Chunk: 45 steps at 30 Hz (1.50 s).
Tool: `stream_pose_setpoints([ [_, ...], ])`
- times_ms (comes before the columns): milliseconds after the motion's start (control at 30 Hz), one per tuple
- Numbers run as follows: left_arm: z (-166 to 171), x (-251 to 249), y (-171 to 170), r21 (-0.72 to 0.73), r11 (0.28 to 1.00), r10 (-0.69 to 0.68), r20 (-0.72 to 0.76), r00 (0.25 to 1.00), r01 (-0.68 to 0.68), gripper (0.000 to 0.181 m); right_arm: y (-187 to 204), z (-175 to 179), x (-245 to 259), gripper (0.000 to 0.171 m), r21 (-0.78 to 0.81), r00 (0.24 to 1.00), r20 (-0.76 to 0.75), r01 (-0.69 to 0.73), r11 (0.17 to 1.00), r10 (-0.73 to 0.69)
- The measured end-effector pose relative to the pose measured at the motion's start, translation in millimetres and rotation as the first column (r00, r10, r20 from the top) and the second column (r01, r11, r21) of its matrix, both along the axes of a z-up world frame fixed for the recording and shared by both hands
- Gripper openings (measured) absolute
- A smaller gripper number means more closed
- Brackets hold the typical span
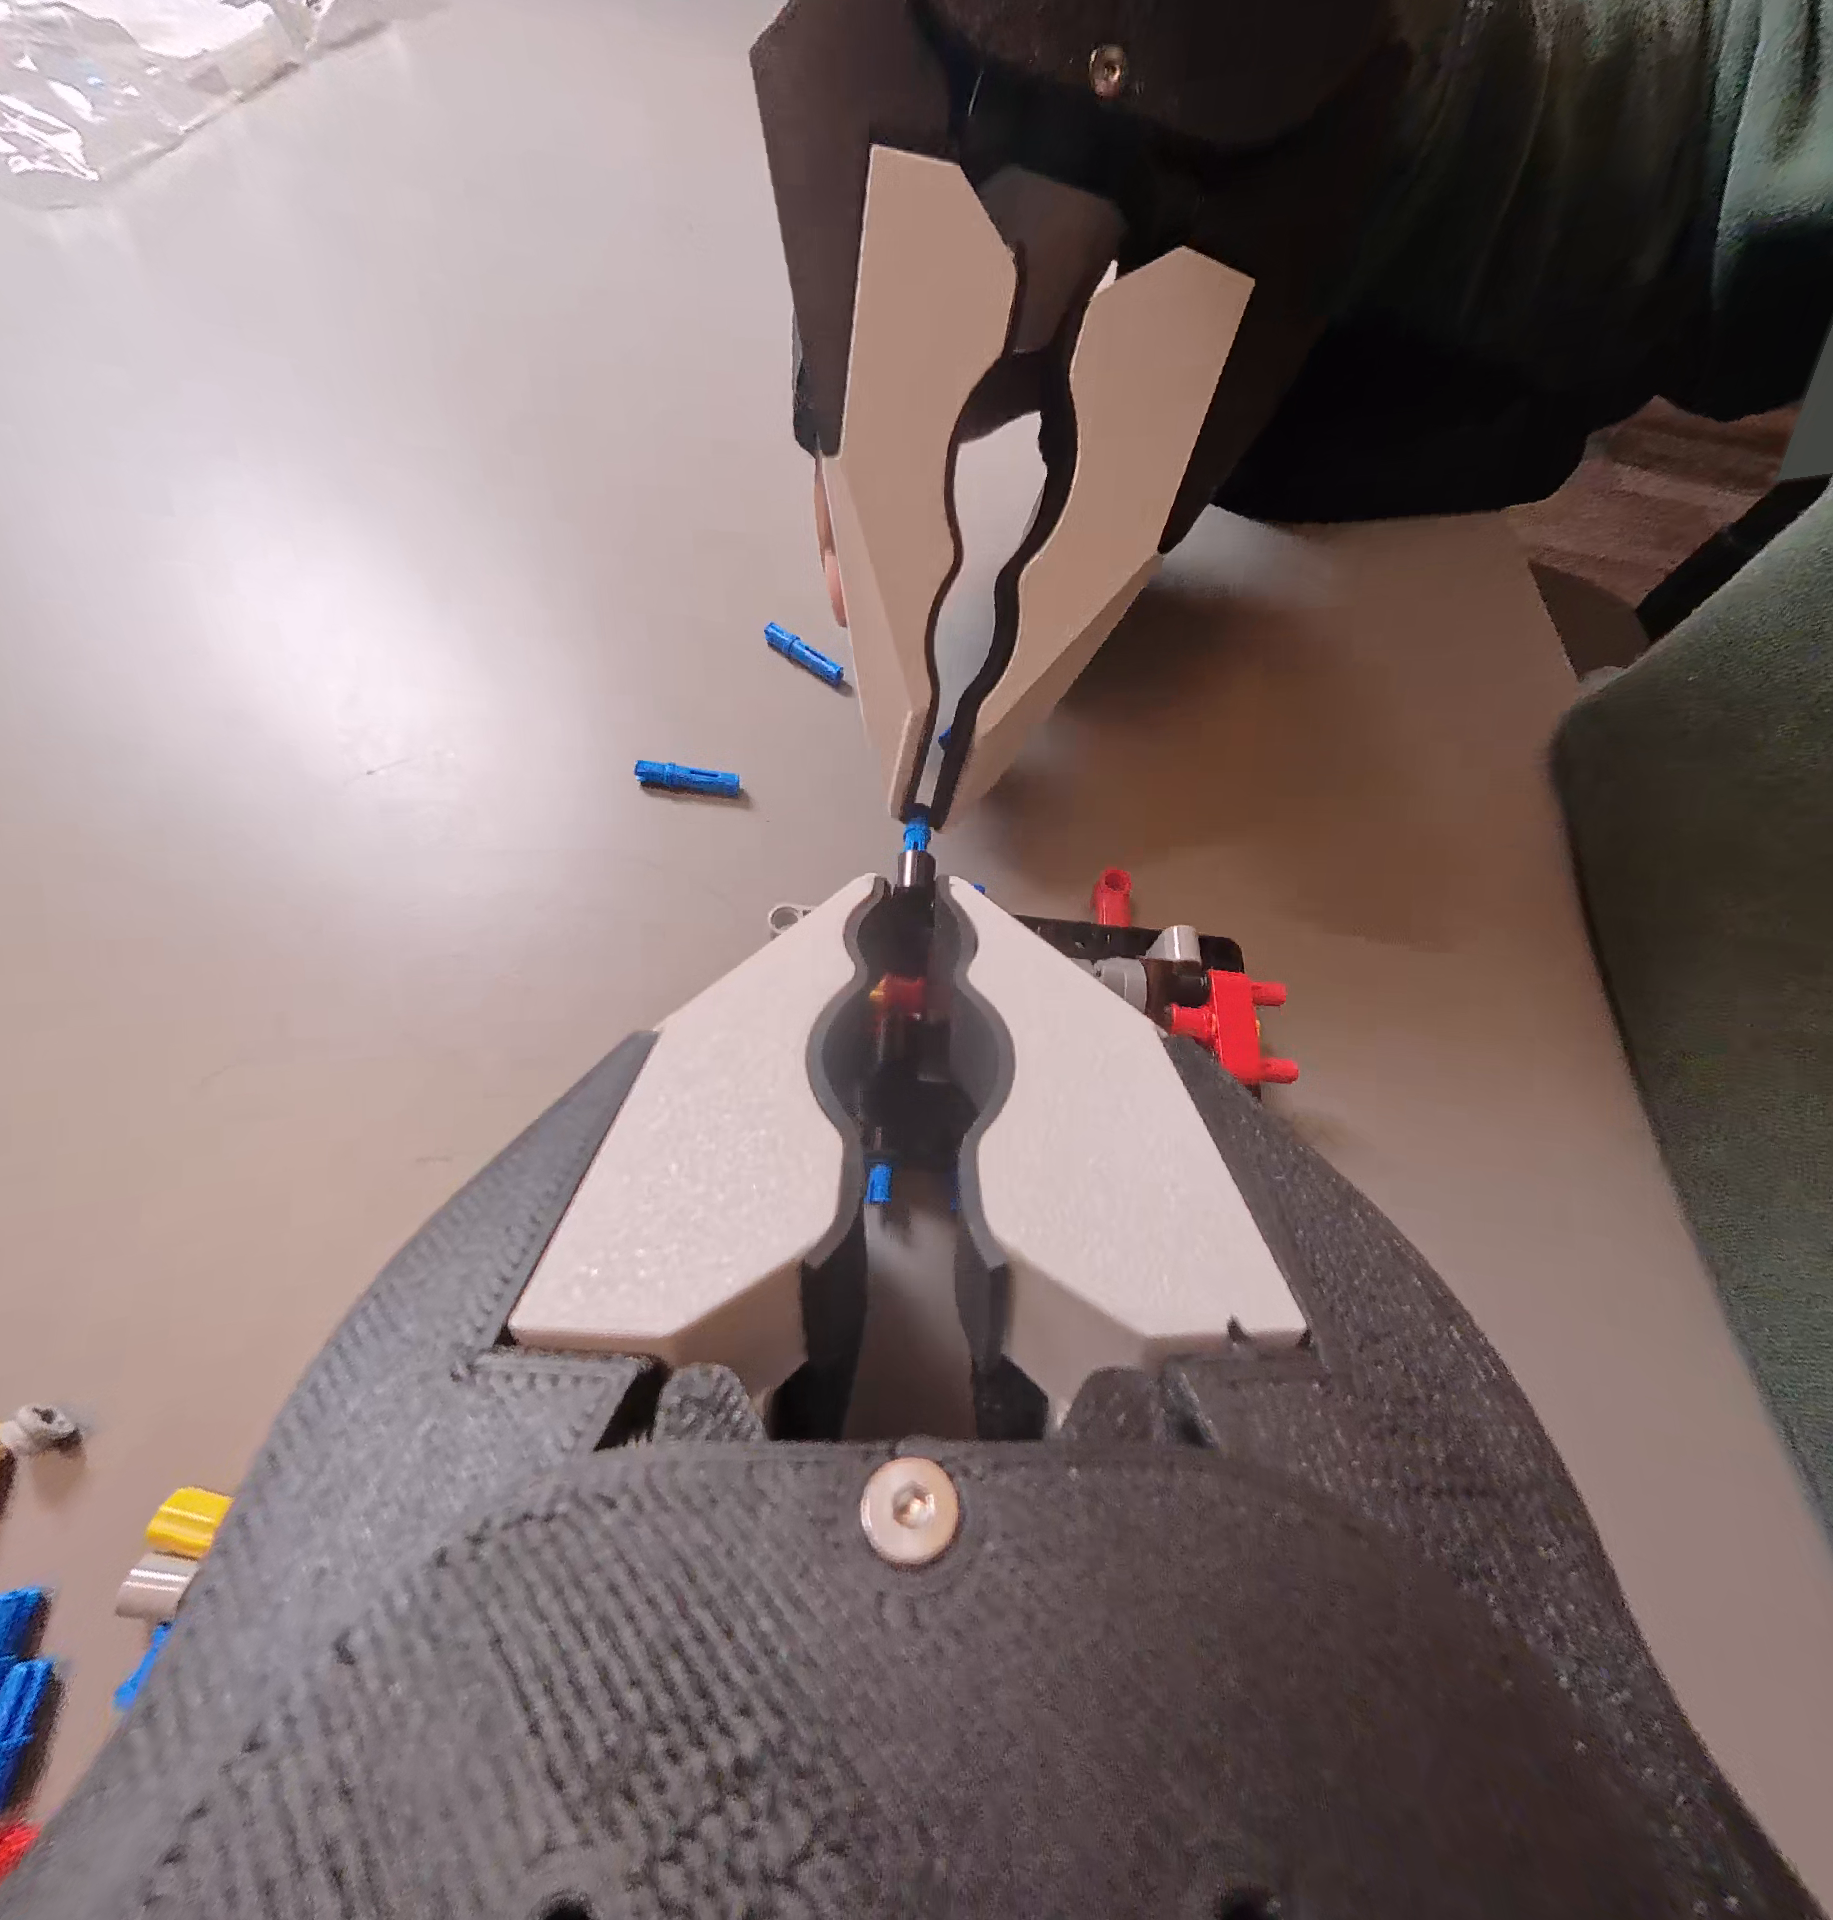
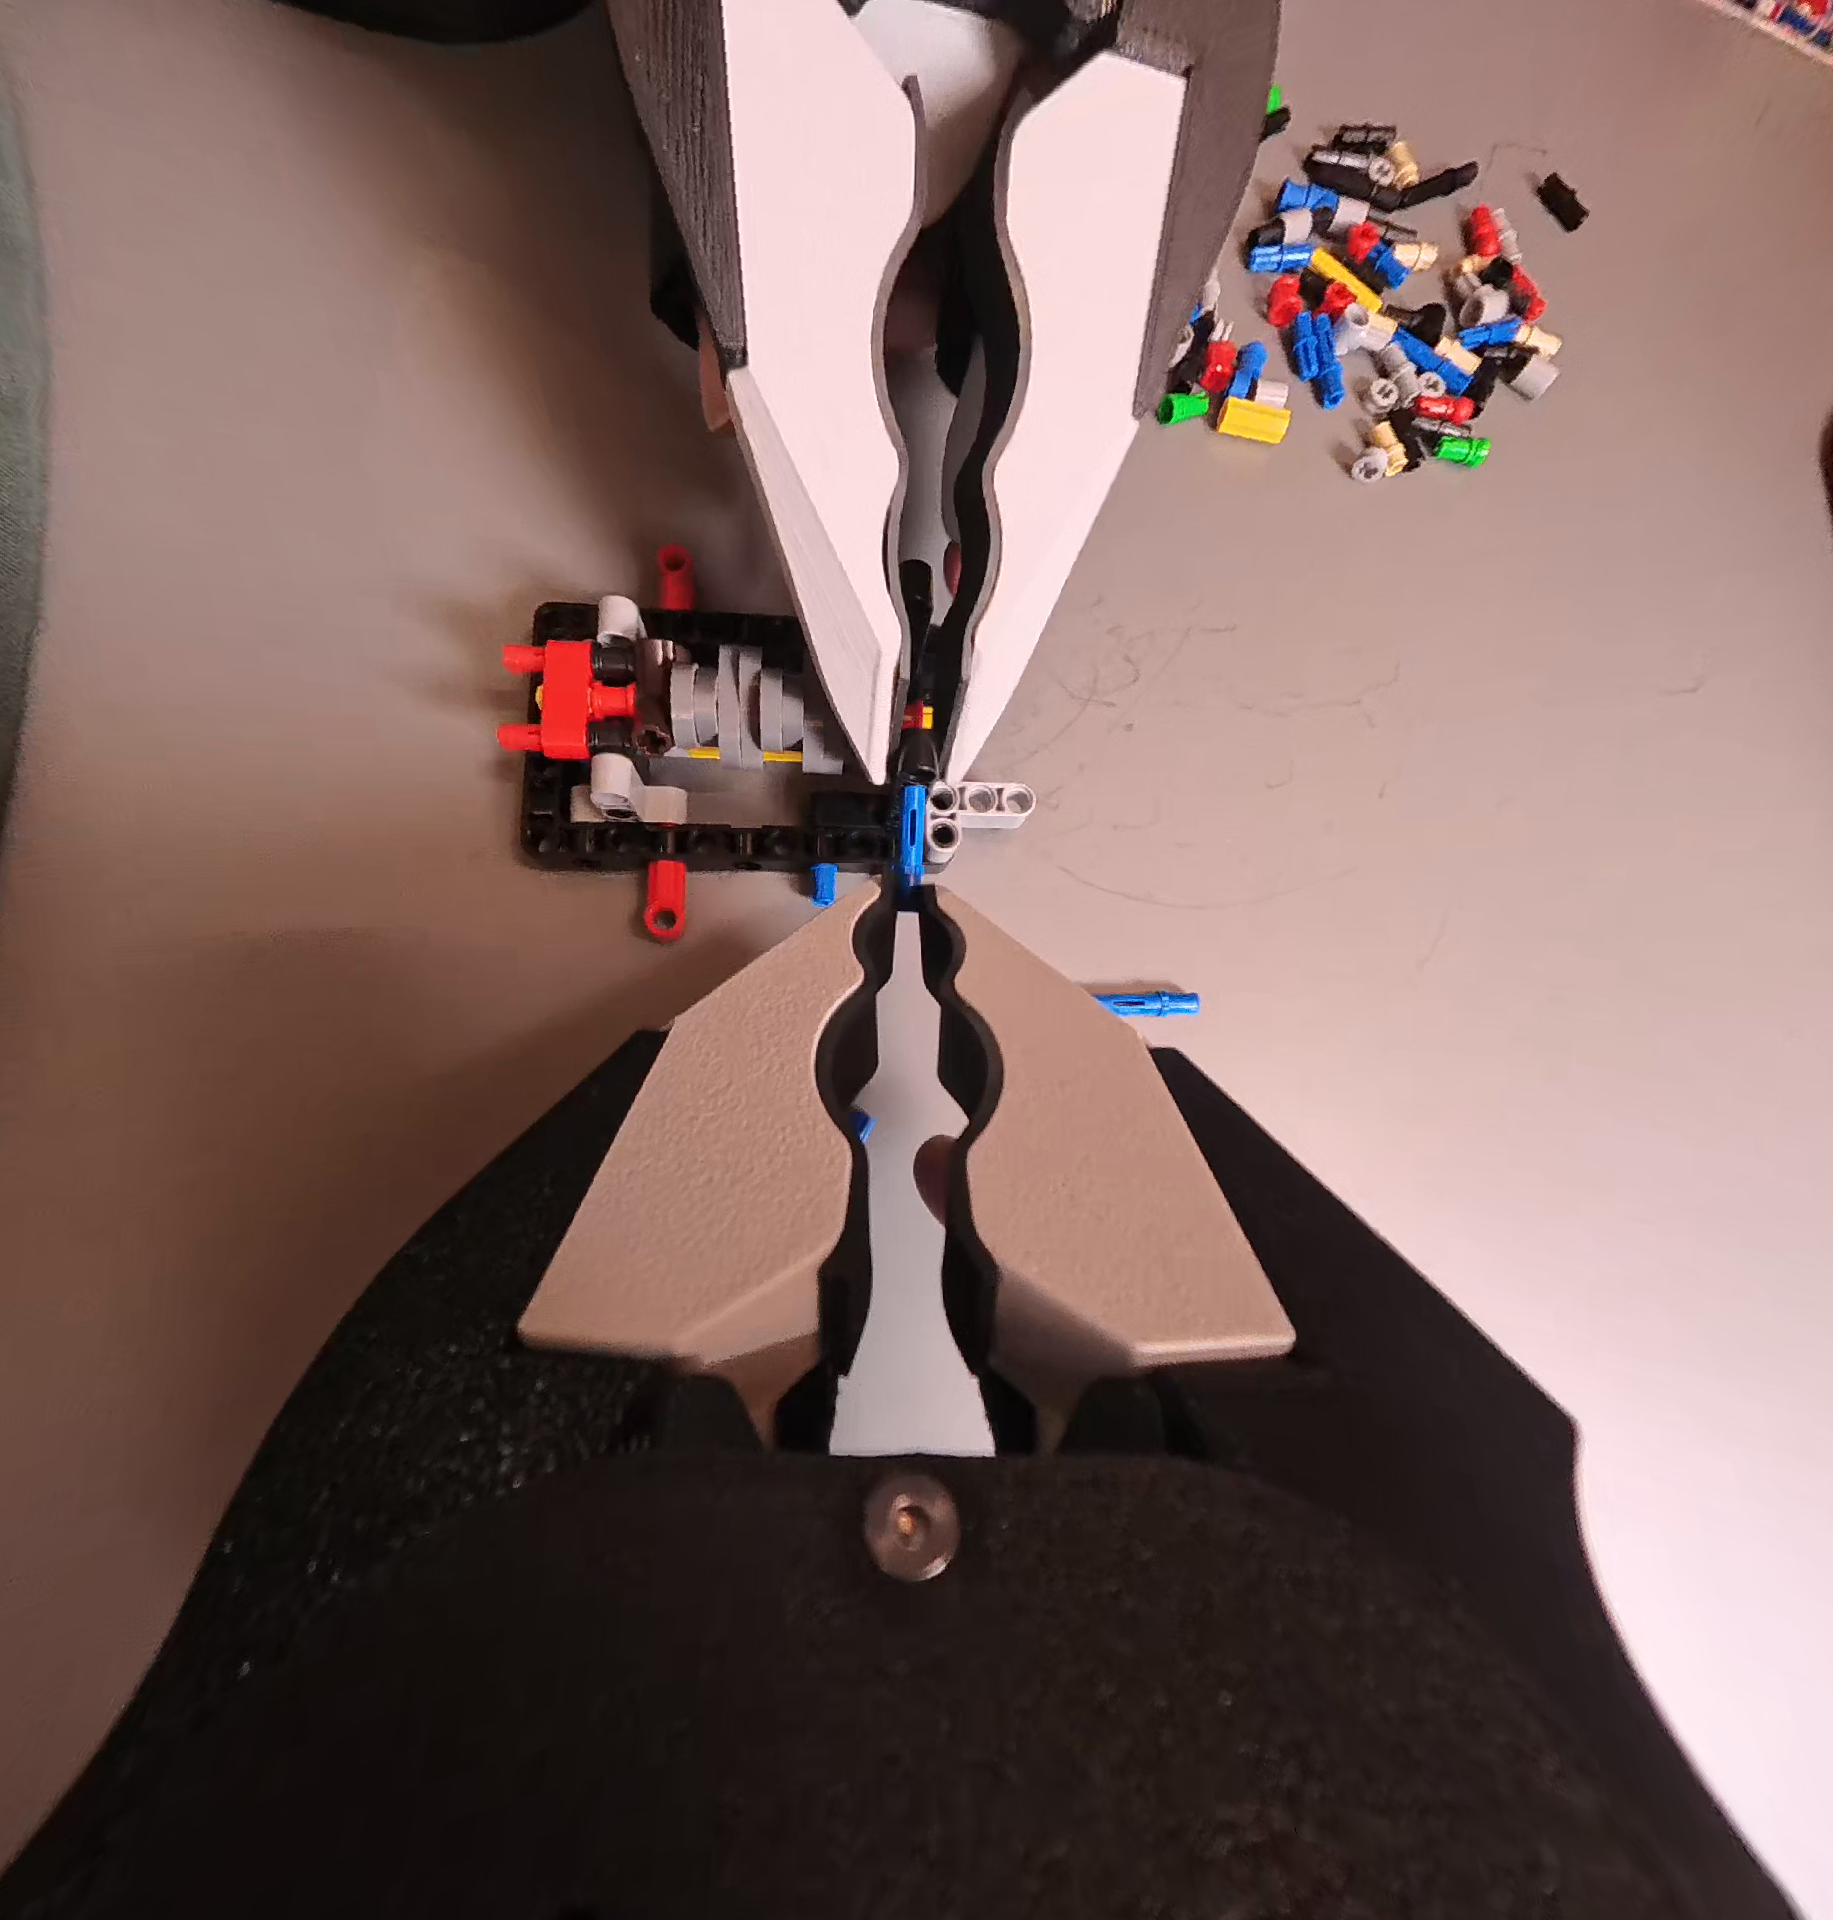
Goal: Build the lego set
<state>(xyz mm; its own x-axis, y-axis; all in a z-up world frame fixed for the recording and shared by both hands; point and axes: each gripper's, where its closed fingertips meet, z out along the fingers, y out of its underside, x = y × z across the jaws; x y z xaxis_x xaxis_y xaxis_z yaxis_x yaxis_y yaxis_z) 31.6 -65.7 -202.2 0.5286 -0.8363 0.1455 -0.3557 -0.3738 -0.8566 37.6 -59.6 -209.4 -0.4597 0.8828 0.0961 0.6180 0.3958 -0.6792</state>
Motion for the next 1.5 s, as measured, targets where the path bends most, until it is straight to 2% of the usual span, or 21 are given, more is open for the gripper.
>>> stream_pose_setpoints([
  [333, 0, 1, -1, 0.018, 1.0, 0.004, -0.027, 1.0, -0.004, 0.006, -3, 8, -2, 0.001, -0.016, 0.999, 0.033, -0.022, 1.0, 0.023],
  [633, -1, 1, -4, 0.024, 1.0, -0.015, -0.04, 0.999, 0.016, 0.006, -7, 13, -4, 0.002, -0.147, 0.999, -0.046, -0.035, 0.989, 0.028],
  [800, -1, 1, -6, 0.028, 0.999, -0.024, -0.014, 1.0, 0.025, 0.006, -8, 8, -3, 0.001, -0.279, 0.994, -0.107, -0.035, 0.96, 0.005],
  [933, -1, 3, -8, 0.045, 0.998, -0.046, -0.021, 0.999, 0.046, 0.006, -11, 18, -5, 0.001, -0.357, 0.984, -0.179, -0.052, 0.933, -0.013],
  [1300, 3, 5, -8, 0.058, 0.997, -0.051, 0.005, 0.999, 0.051, 0.006, -10, 20, -2, 0.001, -0.389, 0.978, -0.209, -0.066, 0.919, -0.019],
  [1333, 5, 3, -7, 0.06, 0.997, -0.044, 0.022, 0.999, 0.042, 0.006, -9, 22, -2, 0.001, -0.398, 0.976, -0.218, -0.069, 0.915, -0.021],
  [1400, 10, 1, -4, 0.065, 0.998, -0.023, 0.053, 0.998, 0.019, 0.021, -6, 30, -1, 0.001, -0.414, 0.968, -0.25, -0.073, 0.907, -0.036],
  [1500, 22, 4, -4, 0.104, 0.995, -0.018, 0.088, 0.996, 0.009, 0.021, -4, 48, -3, 0.001, -0.455, 0.938, -0.338, -0.094, 0.885, -0.074],
])
